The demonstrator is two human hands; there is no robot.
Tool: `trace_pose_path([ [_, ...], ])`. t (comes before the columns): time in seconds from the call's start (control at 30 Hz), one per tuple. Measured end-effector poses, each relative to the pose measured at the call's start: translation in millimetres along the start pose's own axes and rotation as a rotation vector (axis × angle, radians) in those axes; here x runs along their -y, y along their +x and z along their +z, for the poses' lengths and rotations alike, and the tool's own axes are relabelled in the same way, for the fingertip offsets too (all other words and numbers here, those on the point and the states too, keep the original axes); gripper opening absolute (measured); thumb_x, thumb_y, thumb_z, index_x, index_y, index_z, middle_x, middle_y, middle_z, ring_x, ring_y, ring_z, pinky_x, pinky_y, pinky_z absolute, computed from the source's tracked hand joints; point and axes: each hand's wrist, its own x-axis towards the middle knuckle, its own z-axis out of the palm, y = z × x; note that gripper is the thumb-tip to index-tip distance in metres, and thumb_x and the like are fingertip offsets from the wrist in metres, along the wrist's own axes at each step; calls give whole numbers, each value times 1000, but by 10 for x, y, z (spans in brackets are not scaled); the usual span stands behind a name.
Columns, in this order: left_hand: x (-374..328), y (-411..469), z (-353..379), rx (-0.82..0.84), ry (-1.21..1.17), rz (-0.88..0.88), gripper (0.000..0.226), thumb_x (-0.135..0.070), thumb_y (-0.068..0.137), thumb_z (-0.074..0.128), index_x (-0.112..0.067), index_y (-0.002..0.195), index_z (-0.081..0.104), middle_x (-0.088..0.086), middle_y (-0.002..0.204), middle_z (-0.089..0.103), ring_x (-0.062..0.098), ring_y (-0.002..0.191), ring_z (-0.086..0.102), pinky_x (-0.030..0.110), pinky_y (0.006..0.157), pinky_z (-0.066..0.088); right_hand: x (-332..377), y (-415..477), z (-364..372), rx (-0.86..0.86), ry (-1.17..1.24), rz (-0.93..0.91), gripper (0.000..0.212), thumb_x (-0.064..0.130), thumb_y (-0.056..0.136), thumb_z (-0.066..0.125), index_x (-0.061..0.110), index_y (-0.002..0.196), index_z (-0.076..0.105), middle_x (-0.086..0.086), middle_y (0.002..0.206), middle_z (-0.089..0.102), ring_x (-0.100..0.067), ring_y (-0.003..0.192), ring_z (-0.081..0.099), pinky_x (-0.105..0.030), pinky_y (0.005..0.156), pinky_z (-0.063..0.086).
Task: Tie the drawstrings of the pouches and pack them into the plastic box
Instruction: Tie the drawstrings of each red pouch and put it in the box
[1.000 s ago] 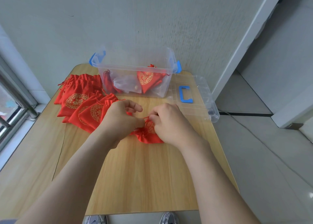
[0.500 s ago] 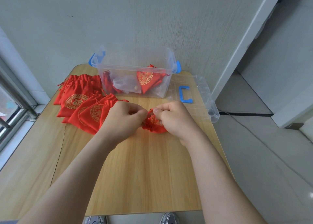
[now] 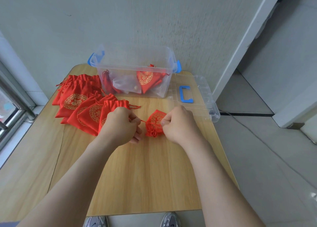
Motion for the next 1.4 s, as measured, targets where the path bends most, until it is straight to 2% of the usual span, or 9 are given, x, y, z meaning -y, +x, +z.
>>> trace_pose_path([
  [0.1,4,10,1,-73,88,-20,21,-4,105,56,2,91,70,11,63,75,27,51,74,32,54,64,-3,-99,-25,-8,-91,66,10,6,90,64,12,94,70,-6,104,67,-26,91,65,-32,70,53],
  [0.23,33,20,-14,-146,216,-8,21,-6,104,56,-4,89,70,8,56,72,22,46,72,27,53,60,-10,-223,-86,10,-169,137,43,14,92,69,16,133,58,-7,120,61,-31,96,60,-34,73,44],
  [0.33,86,39,-14,-205,312,36,19,-9,100,60,-9,84,71,8,56,72,23,48,71,36,60,64,32,-286,-116,38,-226,179,36,16,91,70,17,124,55,-5,120,61,-30,97,60,-36,74,45],
  [0.53,131,-16,7,-277,600,142,11,-24,86,64,-22,87,74,-1,89,65,28,85,63,36,63,51,45,-326,-91,65,-309,153,26,7,90,64,17,113,55,-5,109,57,-33,108,65,-39,83,48],
  [0.7,183,10,9,-209,680,327,22,-23,93,62,-27,112,73,1,114,58,32,110,48,45,90,42,-4,-361,-64,-39,-344,64,17,13,86,65,20,94,52,-1,100,59,-32,108,61,-43,96,45],
  [0.8,160,-27,58,-69,647,375,21,-29,97,54,-32,104,74,-10,106,57,25,110,47,42,89,35,-55,-361,1,-109,-277,-37,24,17,88,64,24,111,68,1,116,67,-28,116,61,-41,96,48],
  [0.93,184,-28,93,35,734,356,30,-47,107,49,-33,108,75,-8,109,61,25,114,46,45,92,32,-68,-345,92,-22,-123,-111,33,20,93,58,33,121,72,3,132,63,-26,123,59,-43,104,51],
  [1.13,189,-44,105,121,778,364,23,-42,108,51,-37,113,73,-14,118,59,22,115,39,45,93,32,-156,-327,183,-11,-163,-167,16,26,98,68,33,110,76,6,116,68,-23,113,63,-44,99,54],
  [1.4,176,-87,137,40,699,376,27,-27,106,38,-22,94,61,-5,89,64,21,102,45,43,87,26,-148,-264,225,-68,-219,-277,11,21,107,59,31,108,63,10,112,70,-19,109,63,-43,94,46],
])
